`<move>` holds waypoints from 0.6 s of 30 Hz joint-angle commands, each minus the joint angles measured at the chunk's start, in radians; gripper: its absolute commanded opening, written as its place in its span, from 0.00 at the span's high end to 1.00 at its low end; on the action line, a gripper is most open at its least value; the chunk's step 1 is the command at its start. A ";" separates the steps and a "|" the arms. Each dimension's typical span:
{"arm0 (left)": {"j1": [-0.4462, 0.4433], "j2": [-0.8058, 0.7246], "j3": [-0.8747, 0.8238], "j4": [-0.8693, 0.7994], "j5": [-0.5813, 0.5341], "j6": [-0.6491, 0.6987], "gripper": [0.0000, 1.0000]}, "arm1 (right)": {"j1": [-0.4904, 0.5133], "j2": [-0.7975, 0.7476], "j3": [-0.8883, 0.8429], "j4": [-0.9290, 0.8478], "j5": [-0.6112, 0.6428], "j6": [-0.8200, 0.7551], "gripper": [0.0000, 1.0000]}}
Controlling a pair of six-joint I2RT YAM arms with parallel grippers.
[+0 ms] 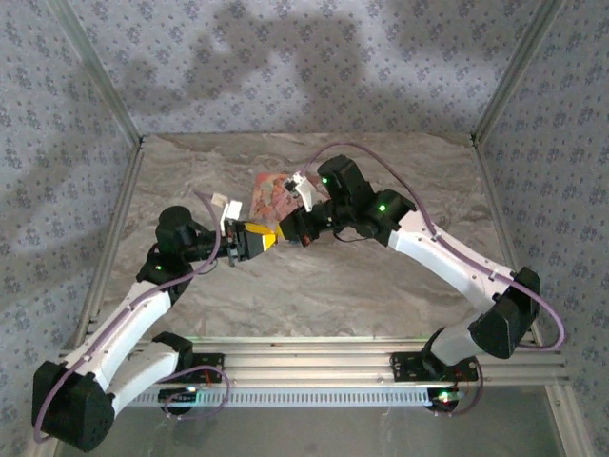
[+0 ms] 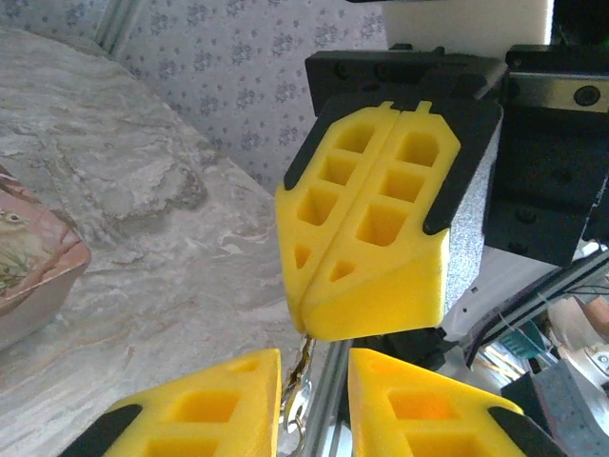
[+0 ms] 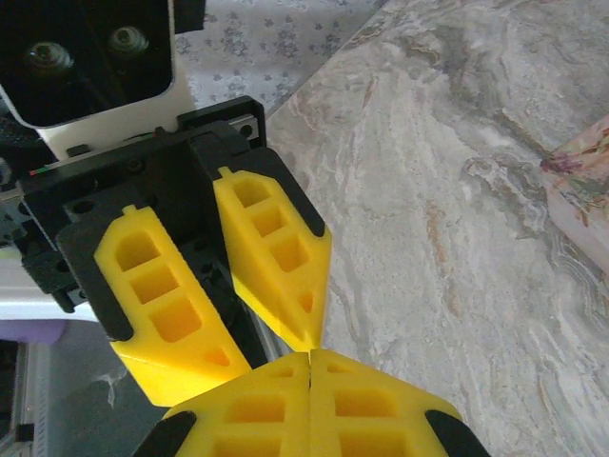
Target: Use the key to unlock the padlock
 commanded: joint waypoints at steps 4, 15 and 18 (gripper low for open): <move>0.005 0.008 0.034 -0.013 0.066 0.032 0.75 | -0.016 -0.002 0.020 0.003 -0.066 -0.043 1.00; 0.019 0.007 0.029 -0.039 0.042 0.048 0.58 | -0.029 -0.002 0.013 0.009 -0.088 -0.054 1.00; 0.019 0.012 0.026 -0.019 0.051 0.034 0.60 | -0.032 -0.003 0.005 0.027 -0.105 -0.048 1.00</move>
